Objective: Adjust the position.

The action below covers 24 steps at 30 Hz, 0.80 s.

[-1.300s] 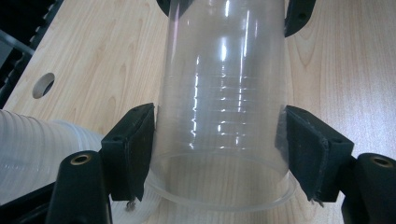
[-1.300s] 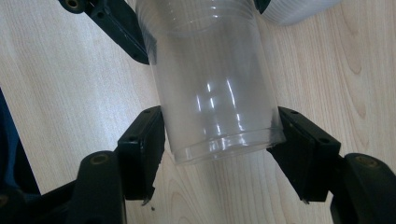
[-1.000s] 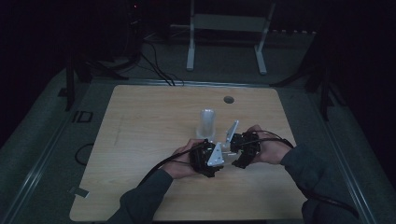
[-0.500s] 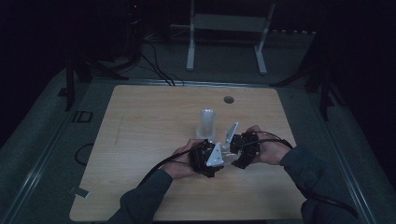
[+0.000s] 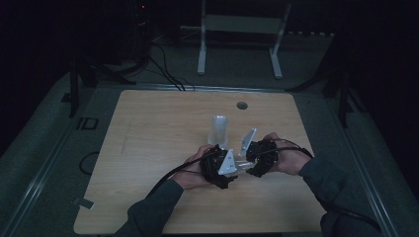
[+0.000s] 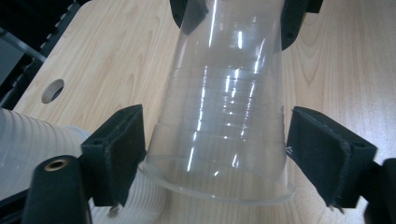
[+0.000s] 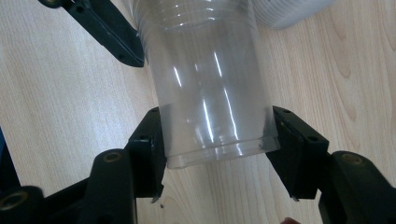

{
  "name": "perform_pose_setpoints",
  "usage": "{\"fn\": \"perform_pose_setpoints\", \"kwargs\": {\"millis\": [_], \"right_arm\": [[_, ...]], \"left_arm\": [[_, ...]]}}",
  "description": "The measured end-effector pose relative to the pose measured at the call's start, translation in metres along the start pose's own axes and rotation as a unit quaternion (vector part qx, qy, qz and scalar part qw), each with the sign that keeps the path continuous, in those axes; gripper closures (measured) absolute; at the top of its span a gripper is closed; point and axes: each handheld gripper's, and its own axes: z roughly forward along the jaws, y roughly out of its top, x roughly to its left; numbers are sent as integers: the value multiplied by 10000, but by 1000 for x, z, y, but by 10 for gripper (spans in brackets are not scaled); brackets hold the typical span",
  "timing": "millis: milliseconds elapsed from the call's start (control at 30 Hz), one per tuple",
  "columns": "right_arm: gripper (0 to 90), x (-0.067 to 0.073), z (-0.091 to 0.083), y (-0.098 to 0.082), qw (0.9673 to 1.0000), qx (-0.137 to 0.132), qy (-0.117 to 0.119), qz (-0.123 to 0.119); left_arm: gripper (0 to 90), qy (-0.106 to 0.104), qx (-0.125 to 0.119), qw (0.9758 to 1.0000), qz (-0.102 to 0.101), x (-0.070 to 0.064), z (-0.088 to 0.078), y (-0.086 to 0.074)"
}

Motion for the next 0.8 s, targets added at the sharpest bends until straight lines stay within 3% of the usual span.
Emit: {"fn": "perform_pose_setpoints", "kwargs": {"millis": [267,800], "right_arm": [[425,-1,0,-7,9999,-22,-22,137],[425,-4,3,-26,9993,-43,-47,376]], "left_arm": [[149,-19,-60,10000,-60,0,-1,1],[145,17,-187,9996,-211,7,-8,-3]]}}
